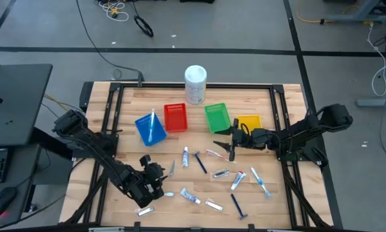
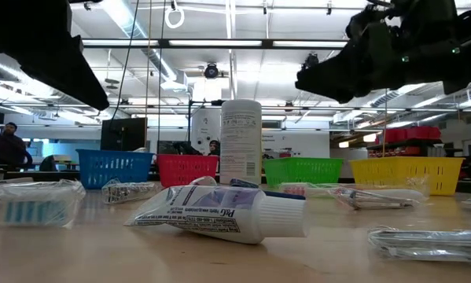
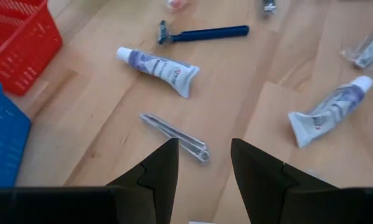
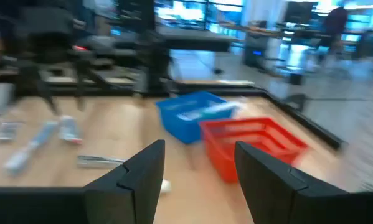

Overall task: Pick & Place Travel size toiletries
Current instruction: Put the white toothpaste into the red bin

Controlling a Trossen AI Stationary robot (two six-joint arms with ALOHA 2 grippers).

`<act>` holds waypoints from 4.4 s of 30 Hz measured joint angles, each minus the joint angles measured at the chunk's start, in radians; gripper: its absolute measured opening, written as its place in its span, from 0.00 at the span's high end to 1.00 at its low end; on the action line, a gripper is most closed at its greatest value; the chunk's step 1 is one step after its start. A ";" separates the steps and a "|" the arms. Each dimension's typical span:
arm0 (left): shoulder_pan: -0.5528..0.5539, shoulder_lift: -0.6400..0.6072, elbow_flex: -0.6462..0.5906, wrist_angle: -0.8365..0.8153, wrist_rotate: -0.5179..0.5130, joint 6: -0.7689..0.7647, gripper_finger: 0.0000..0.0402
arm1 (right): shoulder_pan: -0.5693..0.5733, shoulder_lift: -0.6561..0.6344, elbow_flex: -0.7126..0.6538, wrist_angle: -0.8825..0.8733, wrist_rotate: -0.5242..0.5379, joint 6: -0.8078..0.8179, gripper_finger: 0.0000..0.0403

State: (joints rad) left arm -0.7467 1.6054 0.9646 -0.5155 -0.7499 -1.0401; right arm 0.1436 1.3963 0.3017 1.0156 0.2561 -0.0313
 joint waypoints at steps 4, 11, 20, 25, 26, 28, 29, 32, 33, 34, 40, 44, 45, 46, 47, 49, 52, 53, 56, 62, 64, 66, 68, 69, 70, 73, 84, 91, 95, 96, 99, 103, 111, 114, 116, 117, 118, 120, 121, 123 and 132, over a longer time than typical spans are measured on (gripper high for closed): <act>0.000 -0.001 0.000 0.042 -0.050 0.023 0.61 | 0.008 0.031 0.030 -0.001 -0.094 0.041 0.49; 0.000 -0.001 0.000 0.120 -0.065 0.051 0.61 | 0.066 0.113 0.075 -0.003 -0.188 0.098 0.49; 0.009 -0.001 0.000 0.104 -0.068 0.169 0.61 | 0.086 0.306 0.271 -0.059 -0.224 -0.003 0.49; 0.030 -0.001 0.000 0.066 -0.069 0.230 0.61 | 0.087 0.446 0.458 -0.329 -0.266 -0.130 0.49; 0.037 -0.001 0.000 0.057 -0.069 0.233 0.61 | 0.086 0.465 0.501 -0.396 -0.266 -0.152 0.49; 0.053 -0.001 0.000 0.029 -0.069 0.234 0.61 | 0.086 0.494 0.580 -0.506 -0.264 -0.169 0.49; 0.061 -0.001 0.000 0.018 -0.068 0.234 0.61 | 0.086 0.505 0.611 -0.544 -0.254 -0.173 0.49; 0.082 -0.001 0.000 0.006 -0.060 0.235 0.61 | 0.085 0.540 0.674 -0.621 -0.234 -0.198 0.49; 0.088 -0.001 0.000 0.007 -0.060 0.237 0.61 | 0.084 0.550 0.682 -0.631 -0.233 -0.203 0.49; 0.092 -0.001 0.000 0.007 -0.059 0.240 0.61 | 0.084 0.558 0.687 -0.632 -0.233 -0.213 0.49; 0.107 -0.001 0.000 -0.014 -0.015 0.230 0.61 | 0.084 0.603 0.687 -0.628 -0.232 -0.315 0.49; 0.106 -0.001 0.000 -0.070 -0.015 0.173 0.61 | 0.080 0.644 0.687 -0.570 -0.222 -0.386 0.49; 0.106 -0.001 0.000 -0.083 -0.015 0.151 0.61 | 0.078 0.655 0.687 -0.543 -0.203 -0.406 0.49; 0.106 -0.001 0.000 -0.096 -0.014 0.131 0.61 | 0.076 0.660 0.687 -0.539 -0.182 -0.425 0.49; 0.106 -0.001 0.000 -0.105 -0.012 0.112 0.61 | 0.073 0.664 0.687 -0.535 -0.165 -0.442 0.49; 0.106 -0.001 0.000 -0.110 0.003 0.086 0.61 | 0.062 0.666 0.687 -0.537 -0.153 -0.464 0.50; 0.105 -0.001 0.000 -0.108 0.034 0.069 0.61 | 0.047 0.666 0.687 -0.529 -0.160 -0.487 0.55; 0.105 -0.001 0.000 -0.109 0.040 0.057 0.61 | 0.043 0.666 0.688 -0.525 -0.161 -0.492 0.58; 0.100 -0.001 0.000 -0.108 0.047 0.051 0.61 | 0.025 0.666 0.687 -0.523 -0.189 -0.494 0.67; 0.098 -0.001 0.000 -0.108 0.035 0.051 0.61 | -0.007 0.666 0.688 -0.477 -0.213 -0.509 0.84; 0.098 -0.001 0.000 -0.107 0.029 0.051 0.61 | -0.015 0.666 0.687 -0.462 -0.214 -0.509 0.89; 0.098 -0.001 0.000 -0.107 0.016 0.050 0.61 | -0.022 0.666 0.688 -0.446 -0.220 -0.509 0.94; 0.098 -0.001 0.000 -0.102 -0.008 0.050 0.61 | -0.033 0.666 0.688 -0.431 -0.242 -0.504 0.97; 0.098 -0.001 0.000 -0.099 -0.015 0.050 0.61 | -0.038 0.666 0.693 -0.430 -0.251 -0.500 0.98; 0.098 -0.001 0.000 -0.095 -0.019 0.050 0.61 | -0.042 0.666 0.702 -0.432 -0.260 -0.489 0.99; 0.098 -0.001 0.000 -0.092 -0.026 0.047 0.61 | -0.057 0.666 0.725 -0.428 -0.297 -0.457 0.99; 0.177 -0.001 0.000 -0.054 -0.056 0.028 0.58 | -0.055 0.661 0.808 -0.424 -0.313 -0.367 1.00; 0.212 -0.001 0.000 -0.055 0.005 0.053 0.57 | -0.045 0.655 0.808 -0.436 -0.310 -0.351 1.00; 0.213 -0.001 0.000 -0.054 0.009 0.063 0.59 | -0.035 0.620 0.808 -0.439 -0.311 -0.351 1.00; 0.213 -0.001 0.000 -0.055 0.010 0.063 0.60 | -0.032 0.611 0.808 -0.448 -0.311 -0.351 1.00; 0.213 -0.001 0.000 -0.056 0.008 0.077 0.61 | -0.031 0.584 0.808 -0.490 -0.310 -0.351 1.00; 0.213 -0.001 0.000 -0.043 -0.013 0.129 0.64 | -0.031 0.579 0.808 -0.501 -0.311 -0.351 1.00; 0.214 -0.001 0.000 -0.006 0.008 0.165 0.67 | -0.025 0.580 0.808 -0.518 -0.310 -0.351 1.00; 0.214 -0.001 0.000 -0.001 0.009 0.167 0.67 | -0.024 0.580 0.808 -0.519 -0.311 -0.351 1.00; 0.214 -0.001 0.000 0.007 0.002 0.190 0.67 | -0.024 0.580 0.808 -0.520 -0.311 -0.350 1.00; 0.214 -0.001 0.000 0.015 -0.005 0.208 0.67 | -0.023 0.580 0.808 -0.520 -0.311 -0.350 1.00; 0.214 -0.001 0.000 0.024 -0.008 0.215 0.67 | -0.023 0.580 0.808 -0.520 -0.311 -0.351 1.00; 0.214 -0.001 0.000 0.044 -0.010 0.249 0.69 | -0.023 0.580 0.808 -0.527 -0.311 -0.351 1.00; 0.214 -0.001 0.000 0.054 -0.011 0.268 0.70 | -0.023 0.580 0.808 -0.527 -0.311 -0.350 1.00; 0.215 -0.001 0.000 0.066 -0.011 0.292 0.74 | -0.023 0.580 0.808 -0.527 -0.313 -0.351 1.00; 0.246 -0.001 0.000 0.061 0.031 0.289 0.94 | -0.024 0.582 0.806 -0.532 -0.309 -0.352 1.00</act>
State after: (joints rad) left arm -0.5002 1.6043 0.9649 -0.4547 -0.7189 -0.7513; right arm 0.1200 1.9785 1.1076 0.4837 -0.0532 -0.3835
